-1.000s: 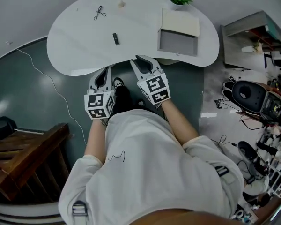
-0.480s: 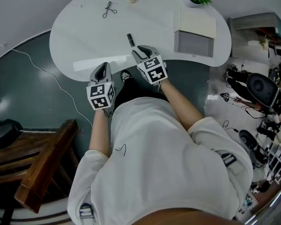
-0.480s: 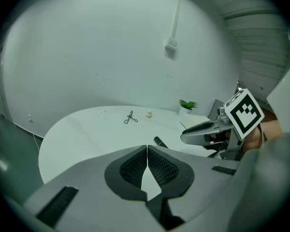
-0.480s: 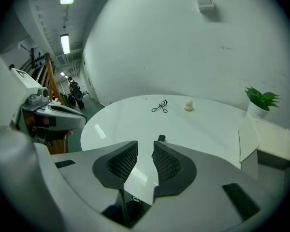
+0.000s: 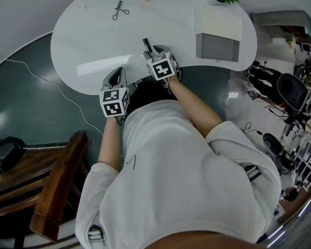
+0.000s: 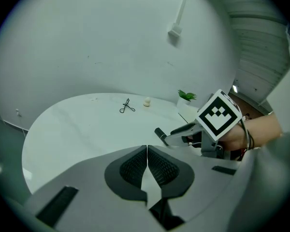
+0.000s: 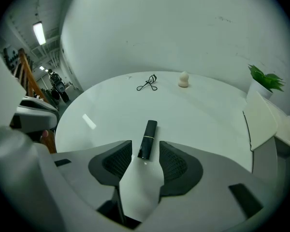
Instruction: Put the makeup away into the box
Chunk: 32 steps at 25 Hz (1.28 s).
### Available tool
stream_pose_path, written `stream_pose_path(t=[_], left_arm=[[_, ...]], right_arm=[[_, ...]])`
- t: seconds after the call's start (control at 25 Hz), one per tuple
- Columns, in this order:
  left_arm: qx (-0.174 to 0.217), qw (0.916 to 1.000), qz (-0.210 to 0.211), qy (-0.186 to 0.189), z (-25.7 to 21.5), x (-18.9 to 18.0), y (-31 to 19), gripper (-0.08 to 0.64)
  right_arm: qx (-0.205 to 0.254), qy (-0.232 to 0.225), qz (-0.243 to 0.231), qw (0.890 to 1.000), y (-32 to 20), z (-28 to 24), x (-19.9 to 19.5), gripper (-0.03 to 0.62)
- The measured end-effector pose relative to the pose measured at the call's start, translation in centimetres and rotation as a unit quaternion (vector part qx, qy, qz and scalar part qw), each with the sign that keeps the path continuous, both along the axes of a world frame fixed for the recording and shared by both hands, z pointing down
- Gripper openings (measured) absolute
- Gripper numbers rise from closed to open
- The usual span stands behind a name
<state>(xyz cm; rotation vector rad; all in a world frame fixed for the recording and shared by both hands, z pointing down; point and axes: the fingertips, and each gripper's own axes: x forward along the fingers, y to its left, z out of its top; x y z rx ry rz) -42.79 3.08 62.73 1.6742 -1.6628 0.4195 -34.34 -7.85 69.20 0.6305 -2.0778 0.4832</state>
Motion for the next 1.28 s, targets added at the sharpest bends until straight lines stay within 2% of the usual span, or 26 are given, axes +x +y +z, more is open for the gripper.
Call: stream_pose_path(t=[0.2, 0.28, 0.32, 0.36, 0.68, 1.0, 1.16, 1.28], left_arm=[[-0.004, 1.0, 0.001, -0.001, 0.1, 0.8, -0.1, 0.021], [-0.009, 0.9999, -0.006, -0.001, 0.4, 1.1, -0.5, 0.021], [-0.01, 0.9999, -0.008, -0.001, 0.4, 1.4, -0.8, 0.021], [-0.01, 0.9999, -0.007, -0.001, 0.4, 1.7, -1.2, 0.021], [-0.005, 1.0, -0.002, -0.008, -0.1, 3.3, -3.2, 0.021], [0.007, 0.9995, 0.022, -0.023, -1.1, 5.2, -5.8, 0.021], [0.013, 0.9982, 0.051, -0.027, -1.8, 7.1, -7.3, 0.021], [0.02, 0.9967, 0.073, -0.028, -2.1, 8.6, -8.6, 0.021]], right_arm=[[-0.013, 0.007, -0.008, 1.0, -0.3, 1.4, -0.7, 0.17], [-0.01, 0.019, -0.022, 1.0, -0.6, 1.6, -0.5, 0.134], [-0.006, 0.022, -0.028, 0.999, -0.8, 1.6, -0.2, 0.092], [-0.004, 0.02, -0.034, 0.999, -0.8, 1.5, 0.0, 0.092], [0.016, -0.037, -0.071, 0.997, -0.7, -0.9, 0.3, 0.089], [0.03, -0.093, -0.05, 0.994, -2.1, -4.5, 1.9, 0.089], [0.041, -0.123, -0.033, 0.991, -2.9, -6.7, 3.1, 0.089], [0.055, -0.123, -0.019, 0.991, -3.8, -7.7, 4.4, 0.089]])
